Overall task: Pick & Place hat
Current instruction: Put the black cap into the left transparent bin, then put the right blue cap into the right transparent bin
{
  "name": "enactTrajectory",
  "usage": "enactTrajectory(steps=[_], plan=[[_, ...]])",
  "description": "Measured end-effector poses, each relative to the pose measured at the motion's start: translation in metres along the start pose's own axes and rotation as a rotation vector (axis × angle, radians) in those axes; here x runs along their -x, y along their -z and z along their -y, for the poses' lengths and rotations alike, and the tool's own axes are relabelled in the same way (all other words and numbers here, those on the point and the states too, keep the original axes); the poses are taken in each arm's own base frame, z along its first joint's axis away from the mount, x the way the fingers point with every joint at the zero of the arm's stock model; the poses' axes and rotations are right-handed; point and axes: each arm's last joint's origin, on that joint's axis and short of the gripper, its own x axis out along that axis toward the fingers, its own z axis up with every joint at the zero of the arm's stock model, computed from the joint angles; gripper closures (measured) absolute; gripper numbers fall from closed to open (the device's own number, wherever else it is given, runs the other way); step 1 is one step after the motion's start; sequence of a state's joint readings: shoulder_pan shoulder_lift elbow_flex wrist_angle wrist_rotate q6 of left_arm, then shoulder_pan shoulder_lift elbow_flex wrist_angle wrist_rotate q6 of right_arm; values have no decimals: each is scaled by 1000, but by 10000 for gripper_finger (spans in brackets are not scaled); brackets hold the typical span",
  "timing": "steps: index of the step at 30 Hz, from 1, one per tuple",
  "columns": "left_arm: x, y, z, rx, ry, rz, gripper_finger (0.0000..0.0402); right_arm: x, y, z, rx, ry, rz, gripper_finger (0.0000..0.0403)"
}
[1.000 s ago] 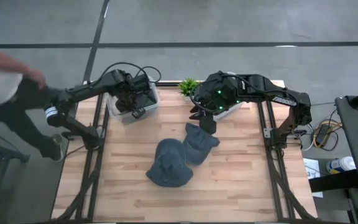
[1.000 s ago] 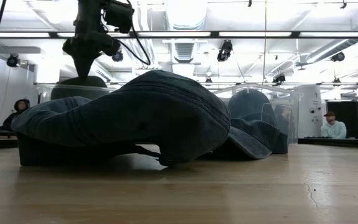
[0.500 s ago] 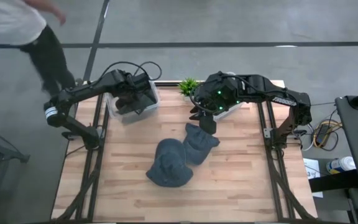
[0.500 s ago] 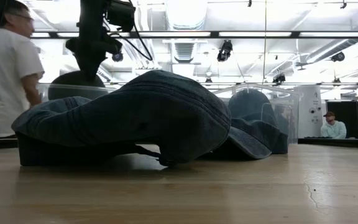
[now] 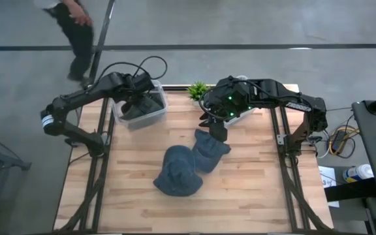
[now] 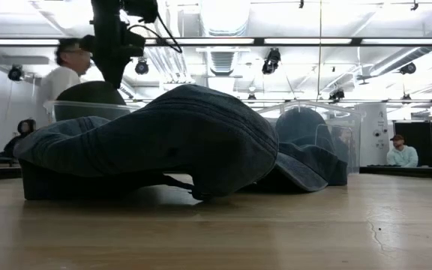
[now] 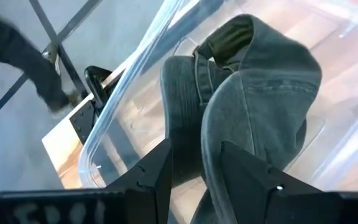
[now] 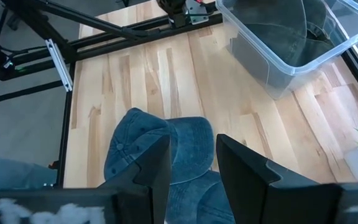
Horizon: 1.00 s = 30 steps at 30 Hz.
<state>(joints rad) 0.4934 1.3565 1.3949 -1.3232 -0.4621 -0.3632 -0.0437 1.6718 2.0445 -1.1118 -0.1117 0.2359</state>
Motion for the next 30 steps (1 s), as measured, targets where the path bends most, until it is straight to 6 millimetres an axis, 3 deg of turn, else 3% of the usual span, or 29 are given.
enactTrajectory(steps=[9,16,20,25,30], plan=[[36,-6,-19,70,-22,169,273,0,1,0,-1,1,-8,280],[87,-6,-38,204,109,432,273,0,3,1,-5,6,-29,280],[118,4,-44,250,237,630,273,0,6,2,-26,16,-66,280],[142,20,-40,228,383,766,273,1,10,2,-37,26,-101,280],[143,32,-21,158,483,788,273,8,14,3,-53,46,-123,280]])
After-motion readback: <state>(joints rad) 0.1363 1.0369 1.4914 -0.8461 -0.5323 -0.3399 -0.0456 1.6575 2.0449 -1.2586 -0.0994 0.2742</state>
